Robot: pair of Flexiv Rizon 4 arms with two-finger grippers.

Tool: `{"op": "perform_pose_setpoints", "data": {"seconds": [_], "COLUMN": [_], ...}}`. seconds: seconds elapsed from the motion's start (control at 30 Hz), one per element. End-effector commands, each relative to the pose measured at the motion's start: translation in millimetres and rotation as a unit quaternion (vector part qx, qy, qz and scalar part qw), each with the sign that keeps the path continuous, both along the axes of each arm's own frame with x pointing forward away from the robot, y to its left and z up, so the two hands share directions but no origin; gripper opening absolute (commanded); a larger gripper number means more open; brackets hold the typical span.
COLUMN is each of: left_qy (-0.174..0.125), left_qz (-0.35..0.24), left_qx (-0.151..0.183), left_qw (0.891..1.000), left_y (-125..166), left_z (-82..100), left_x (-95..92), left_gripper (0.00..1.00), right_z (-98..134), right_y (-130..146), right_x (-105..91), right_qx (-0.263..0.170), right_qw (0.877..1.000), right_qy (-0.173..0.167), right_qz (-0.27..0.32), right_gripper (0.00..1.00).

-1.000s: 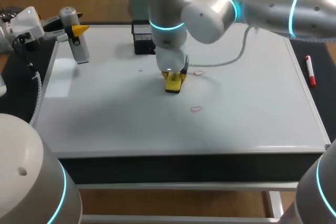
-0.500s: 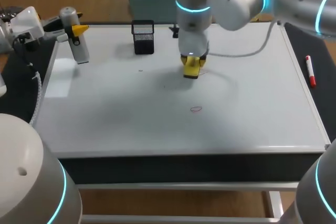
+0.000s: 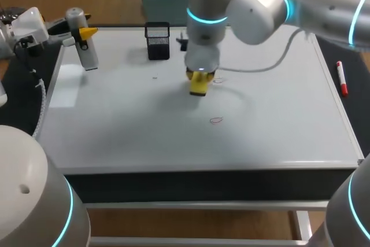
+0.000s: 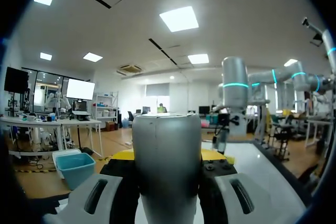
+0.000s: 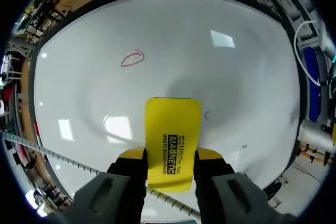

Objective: Pick up the inspection probe, press it on each red-marked spot on the whiteboard one by one, put down the probe, pick up the eraser, and wipe off all the red marks.

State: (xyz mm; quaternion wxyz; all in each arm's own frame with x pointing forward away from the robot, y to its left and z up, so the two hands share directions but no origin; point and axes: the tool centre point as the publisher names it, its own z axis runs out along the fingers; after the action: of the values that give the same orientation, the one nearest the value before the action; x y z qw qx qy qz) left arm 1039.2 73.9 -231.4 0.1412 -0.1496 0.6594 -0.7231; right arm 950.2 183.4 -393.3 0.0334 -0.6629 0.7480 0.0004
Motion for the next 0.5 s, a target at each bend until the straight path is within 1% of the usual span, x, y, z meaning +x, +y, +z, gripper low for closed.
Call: {"op": "perform_pose_setpoints", "data": {"seconds": [0.03,0.2,0.3,0.5], "left_qy": [0.0,0.0,0.0,0.0], "left_qz": [0.0,0.0,0.0,0.0], "left_qx": [0.0,0.0,0.0,0.0], "left_qw": [1.0,1.0,1.0,1.0], "left_y": [0,0,0,0], "left_z": [0.9,0.9,0.9,0.9], "left_x": [0.2,0.2,0.2,0.2], "left_gripper": [0.0,0.0,0.0,0.0], "right_z": [-4,0,-2,-11], "right_y": [26,51,62,71], "right_x": [-6.1,-13.6,-16.8,-21.2], "right_qx": [-0.012,-0.004,0.0,-0.001], "right_qw": [1.0,1.0,0.999,0.999], "right_qy": [-0.003,-0.007,-0.01,-0.007], "right_qz": [0.007,0.027,0.043,0.05], "right_gripper": [0.0,0.0,0.0,0.0]}}
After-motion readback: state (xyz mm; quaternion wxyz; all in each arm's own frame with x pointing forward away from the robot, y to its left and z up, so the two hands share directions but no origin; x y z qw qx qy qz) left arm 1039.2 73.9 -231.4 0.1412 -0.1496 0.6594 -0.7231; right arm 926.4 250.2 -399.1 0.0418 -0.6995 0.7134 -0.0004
